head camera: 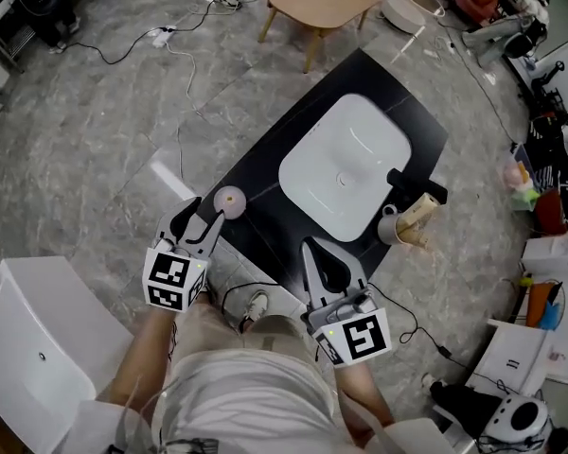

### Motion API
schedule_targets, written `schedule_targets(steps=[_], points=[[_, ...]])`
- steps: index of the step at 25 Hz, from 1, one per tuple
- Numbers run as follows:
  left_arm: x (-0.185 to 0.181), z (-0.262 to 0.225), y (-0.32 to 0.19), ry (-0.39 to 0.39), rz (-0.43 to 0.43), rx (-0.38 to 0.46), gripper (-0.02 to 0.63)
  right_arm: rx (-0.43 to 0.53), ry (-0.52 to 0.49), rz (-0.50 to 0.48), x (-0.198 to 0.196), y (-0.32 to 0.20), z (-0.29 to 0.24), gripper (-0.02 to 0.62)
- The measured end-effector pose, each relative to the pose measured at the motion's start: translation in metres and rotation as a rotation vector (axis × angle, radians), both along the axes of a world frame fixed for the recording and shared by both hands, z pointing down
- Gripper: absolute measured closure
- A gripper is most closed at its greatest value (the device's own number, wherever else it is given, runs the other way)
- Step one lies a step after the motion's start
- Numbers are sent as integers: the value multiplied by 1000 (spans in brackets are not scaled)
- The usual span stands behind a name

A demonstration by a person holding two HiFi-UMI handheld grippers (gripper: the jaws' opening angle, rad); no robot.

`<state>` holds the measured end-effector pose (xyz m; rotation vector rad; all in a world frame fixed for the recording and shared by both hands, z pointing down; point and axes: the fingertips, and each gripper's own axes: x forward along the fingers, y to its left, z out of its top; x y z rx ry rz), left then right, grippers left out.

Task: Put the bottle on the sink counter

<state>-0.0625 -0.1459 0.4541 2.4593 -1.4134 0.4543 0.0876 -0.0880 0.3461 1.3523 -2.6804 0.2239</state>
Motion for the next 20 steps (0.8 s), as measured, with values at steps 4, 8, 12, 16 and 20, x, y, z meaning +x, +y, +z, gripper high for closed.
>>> schedule_targets(steps=[4, 8, 12, 16, 20], points=[[-13, -30, 3, 5, -54, 51, 465, 36, -6, -27, -5, -1, -20, 584], [-30, -63, 7, 8, -113, 117, 517, 46, -37, -59, -8, 0, -35, 584], [-53, -94, 12, 26, -199, 167, 572, 84, -52, -84, -14, 0, -56, 584], [-67, -128, 20, 44, -253, 212, 592, 127, -56, -96, -15, 1, -77, 584], [-79, -161, 29, 71, -280, 267, 592, 165, -53, -93, -10, 3, -91, 584]])
